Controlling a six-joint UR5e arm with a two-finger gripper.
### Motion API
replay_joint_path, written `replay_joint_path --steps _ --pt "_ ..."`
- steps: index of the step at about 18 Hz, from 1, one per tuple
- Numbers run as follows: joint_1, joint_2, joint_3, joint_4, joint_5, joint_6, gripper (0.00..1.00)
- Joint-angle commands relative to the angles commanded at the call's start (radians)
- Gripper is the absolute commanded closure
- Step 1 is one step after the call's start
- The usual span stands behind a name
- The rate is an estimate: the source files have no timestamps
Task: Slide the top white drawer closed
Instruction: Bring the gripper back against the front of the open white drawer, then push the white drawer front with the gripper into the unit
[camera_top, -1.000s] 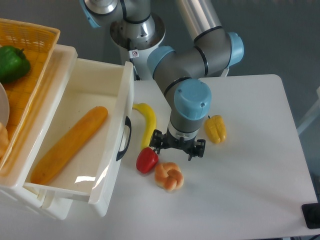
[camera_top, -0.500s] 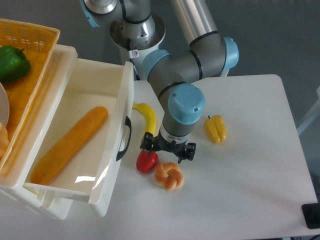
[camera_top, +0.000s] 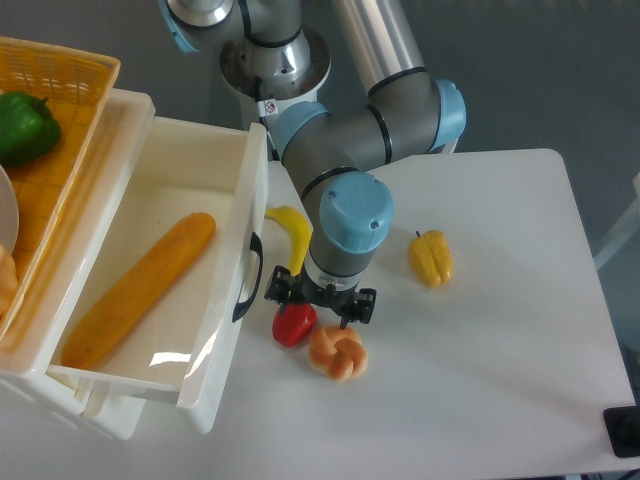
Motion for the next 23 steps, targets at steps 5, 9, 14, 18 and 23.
replay_joint_path --steps 5,9,14,18,23 --pt "-0.002 0.002 0.0 0.0 -0.014 0.0 0.0" --pt "-0.002 0.011 0.002 -0.009 -0.021 0.0 0.0" --pt "-0.009 0.02 0.003 -0.02 -0.032 0.0 0.0" --pt "-0.023 0.025 0.003 -0.023 -0.043 0.0 0.0" --pt "-0.038 0.025 0.003 -0.023 -0.043 -0.002 0.0"
